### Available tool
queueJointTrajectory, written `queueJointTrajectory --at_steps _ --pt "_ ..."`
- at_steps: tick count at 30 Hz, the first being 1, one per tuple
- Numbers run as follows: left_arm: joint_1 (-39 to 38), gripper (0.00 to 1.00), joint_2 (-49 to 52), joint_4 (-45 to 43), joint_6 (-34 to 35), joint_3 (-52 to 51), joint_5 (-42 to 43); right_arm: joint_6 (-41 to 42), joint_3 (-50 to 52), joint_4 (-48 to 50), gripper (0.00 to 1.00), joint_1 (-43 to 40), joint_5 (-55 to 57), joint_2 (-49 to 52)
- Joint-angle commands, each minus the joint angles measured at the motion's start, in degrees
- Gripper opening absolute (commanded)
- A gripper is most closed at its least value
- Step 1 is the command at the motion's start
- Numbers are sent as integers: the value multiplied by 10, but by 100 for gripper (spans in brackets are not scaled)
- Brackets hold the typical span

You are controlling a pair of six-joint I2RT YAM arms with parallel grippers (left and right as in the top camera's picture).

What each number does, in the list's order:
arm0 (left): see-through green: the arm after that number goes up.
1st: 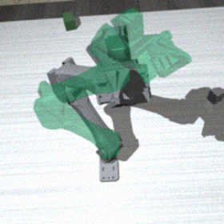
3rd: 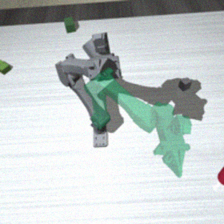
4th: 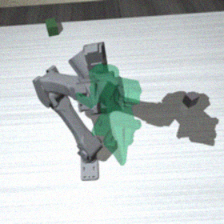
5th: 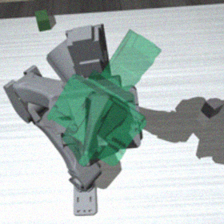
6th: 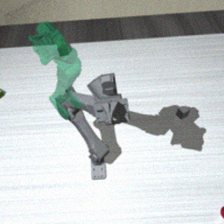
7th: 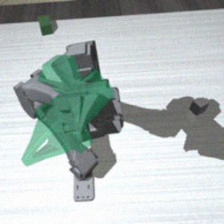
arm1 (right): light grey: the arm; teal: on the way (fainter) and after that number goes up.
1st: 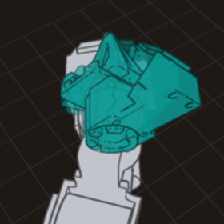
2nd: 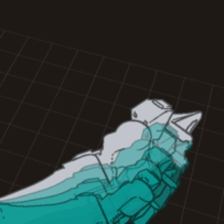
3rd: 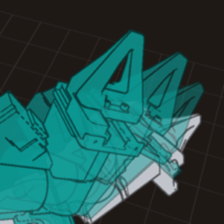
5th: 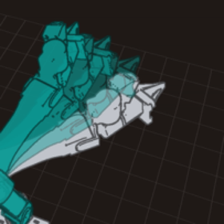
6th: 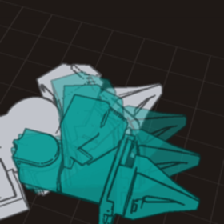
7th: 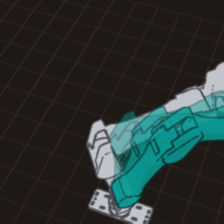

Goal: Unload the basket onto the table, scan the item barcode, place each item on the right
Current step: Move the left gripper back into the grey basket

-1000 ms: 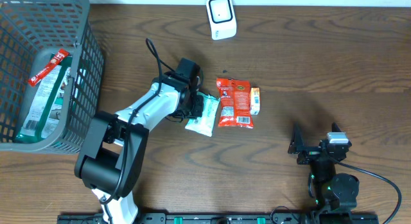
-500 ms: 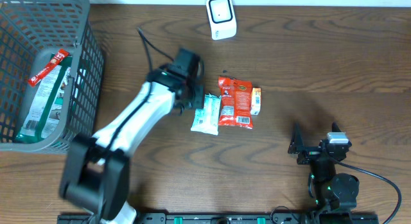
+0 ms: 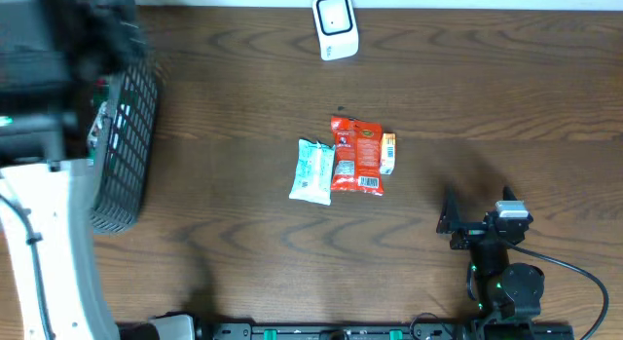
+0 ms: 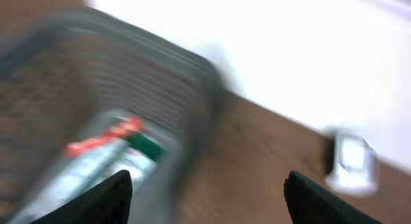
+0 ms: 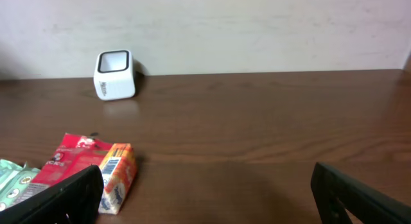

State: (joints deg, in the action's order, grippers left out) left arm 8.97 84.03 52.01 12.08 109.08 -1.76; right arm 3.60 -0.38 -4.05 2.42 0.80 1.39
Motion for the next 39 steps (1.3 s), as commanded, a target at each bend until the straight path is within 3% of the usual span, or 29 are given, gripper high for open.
queueJointTrajectory --at_steps 1,8,10,20,24,39 --pt "103 77 32 -7 -10 10 -9 -7 1 -2 99 -6 -3 -2" --pt "201 78 123 3 -9 10 -9 -7 1 -2 99 -6 -3 -2" --pt "207 84 155 2 -16 10 -8 -7 1 -2 99 -6 -3 -2" --pt "207 85 317 -46 -190 10 -2 -7 1 -2 99 -6 -3 -2" --pt "207 81 382 -74 -257 10 -2 -7 1 -2 99 -6 -3 -2" --pt "207 80 476 -198 -346 9 54 -7 1 -2 99 -6 -3 -2"
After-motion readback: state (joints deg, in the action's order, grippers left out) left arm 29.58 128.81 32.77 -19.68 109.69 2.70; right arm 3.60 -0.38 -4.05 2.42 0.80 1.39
